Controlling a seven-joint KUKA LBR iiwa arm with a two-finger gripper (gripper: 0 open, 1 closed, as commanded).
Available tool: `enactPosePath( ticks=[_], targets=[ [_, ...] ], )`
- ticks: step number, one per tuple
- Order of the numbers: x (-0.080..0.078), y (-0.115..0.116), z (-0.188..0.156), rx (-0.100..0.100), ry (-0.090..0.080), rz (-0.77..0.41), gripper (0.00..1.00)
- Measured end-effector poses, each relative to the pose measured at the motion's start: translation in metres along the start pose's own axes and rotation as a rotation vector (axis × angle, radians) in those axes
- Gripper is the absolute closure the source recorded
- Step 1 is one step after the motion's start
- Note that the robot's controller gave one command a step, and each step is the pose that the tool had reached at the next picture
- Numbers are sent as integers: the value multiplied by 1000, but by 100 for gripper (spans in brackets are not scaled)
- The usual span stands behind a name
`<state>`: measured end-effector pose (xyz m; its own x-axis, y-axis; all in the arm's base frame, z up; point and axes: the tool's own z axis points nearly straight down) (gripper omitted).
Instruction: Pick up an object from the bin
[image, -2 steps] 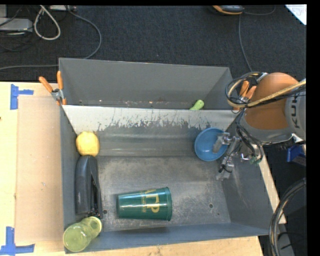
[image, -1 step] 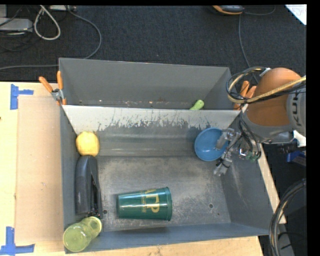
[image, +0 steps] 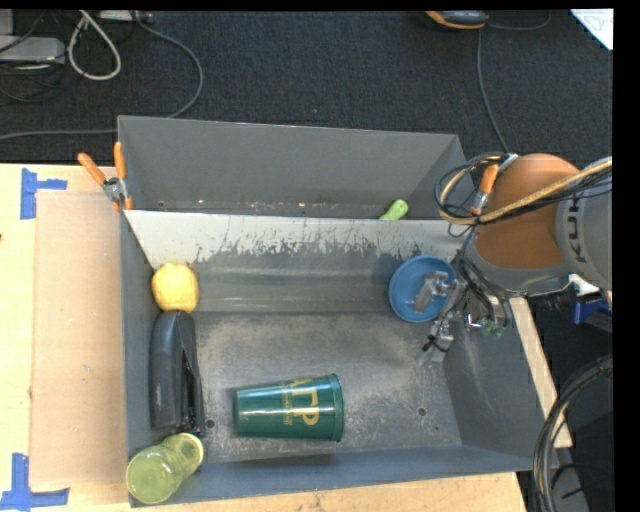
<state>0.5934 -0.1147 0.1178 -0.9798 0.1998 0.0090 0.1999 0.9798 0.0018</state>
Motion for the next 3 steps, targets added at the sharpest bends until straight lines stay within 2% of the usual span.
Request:
enactPosePath(
  ticks=[1,2,3],
  targets=[
    [5,2,50,-1,-7,419,0],
    [-8,5,47,0,-4,183,100],
    [-8,5,47,0,-4,182,100]
  ],
)
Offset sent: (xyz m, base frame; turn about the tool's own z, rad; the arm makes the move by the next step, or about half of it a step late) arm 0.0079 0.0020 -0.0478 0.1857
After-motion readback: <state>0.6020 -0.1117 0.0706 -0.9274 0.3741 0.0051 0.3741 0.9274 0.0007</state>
